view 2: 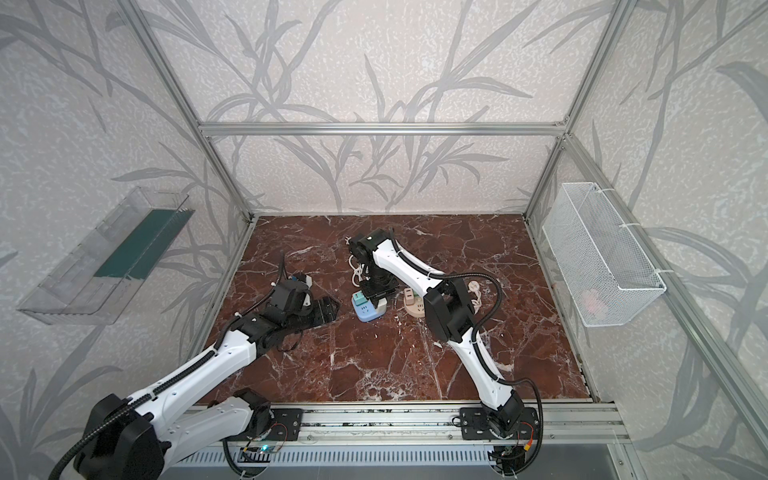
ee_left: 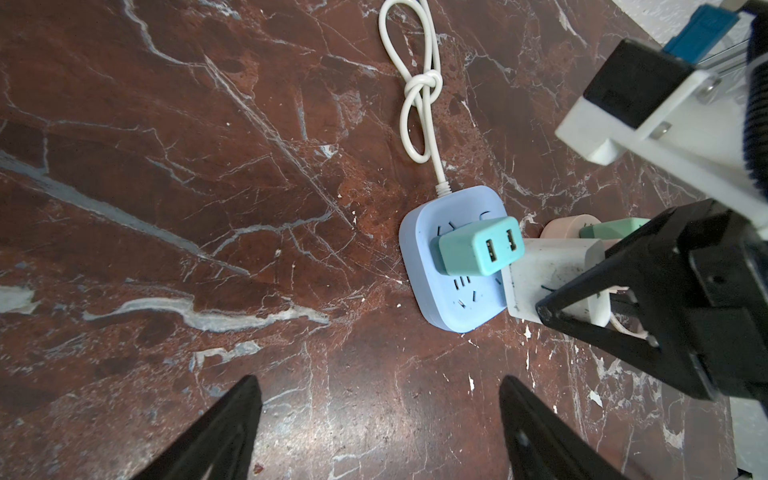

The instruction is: Insert the plug

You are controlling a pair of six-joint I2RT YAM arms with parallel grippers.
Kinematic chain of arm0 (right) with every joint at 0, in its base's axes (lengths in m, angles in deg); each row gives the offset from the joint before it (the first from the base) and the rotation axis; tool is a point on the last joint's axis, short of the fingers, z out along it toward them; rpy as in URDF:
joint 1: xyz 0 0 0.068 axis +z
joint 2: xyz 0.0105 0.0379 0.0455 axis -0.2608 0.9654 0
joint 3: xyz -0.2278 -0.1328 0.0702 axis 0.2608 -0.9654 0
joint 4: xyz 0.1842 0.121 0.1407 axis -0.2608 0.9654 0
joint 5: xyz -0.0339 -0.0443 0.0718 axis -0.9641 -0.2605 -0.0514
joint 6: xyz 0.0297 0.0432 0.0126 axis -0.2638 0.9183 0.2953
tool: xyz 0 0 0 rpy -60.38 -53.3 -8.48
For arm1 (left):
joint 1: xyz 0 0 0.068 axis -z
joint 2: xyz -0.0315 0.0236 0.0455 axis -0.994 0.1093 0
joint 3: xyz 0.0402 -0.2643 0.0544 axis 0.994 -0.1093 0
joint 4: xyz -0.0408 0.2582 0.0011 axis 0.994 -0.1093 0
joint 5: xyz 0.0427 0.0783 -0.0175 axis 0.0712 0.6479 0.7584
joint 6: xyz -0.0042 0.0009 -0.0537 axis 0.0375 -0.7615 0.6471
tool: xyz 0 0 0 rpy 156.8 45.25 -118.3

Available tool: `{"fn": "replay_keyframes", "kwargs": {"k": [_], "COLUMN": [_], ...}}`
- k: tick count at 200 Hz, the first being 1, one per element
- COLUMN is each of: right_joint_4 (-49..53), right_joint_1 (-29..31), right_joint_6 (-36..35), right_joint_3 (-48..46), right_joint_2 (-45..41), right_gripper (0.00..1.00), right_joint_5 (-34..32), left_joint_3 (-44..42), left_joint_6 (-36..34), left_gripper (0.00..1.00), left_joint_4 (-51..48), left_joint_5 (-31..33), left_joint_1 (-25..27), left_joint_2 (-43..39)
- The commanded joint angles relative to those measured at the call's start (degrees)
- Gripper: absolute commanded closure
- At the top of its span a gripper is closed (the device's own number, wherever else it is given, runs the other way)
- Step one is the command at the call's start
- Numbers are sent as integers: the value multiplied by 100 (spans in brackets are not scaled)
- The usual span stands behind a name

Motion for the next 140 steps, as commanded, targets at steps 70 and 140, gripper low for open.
{"fn": "replay_keyframes", "kwargs": {"k": [70,140], "right_joint_4": [1086,1095], "right_joint_1": [-148,-174], "right_joint_6": [-271,-276], "right_joint_3": [1283,1515], "right_joint_2": [660,631], "right_gripper": [100,86], "right_joint_5": [-48,63], "left_joint_3": [750,1224], "left_joint_6": [-391,-362], "left_gripper": [12,13], "left_joint_4": [731,1039], "left_joint_5": [-126,-462], "left_joint_1": [-41,-8], "left_joint_2": [1293,2101]}}
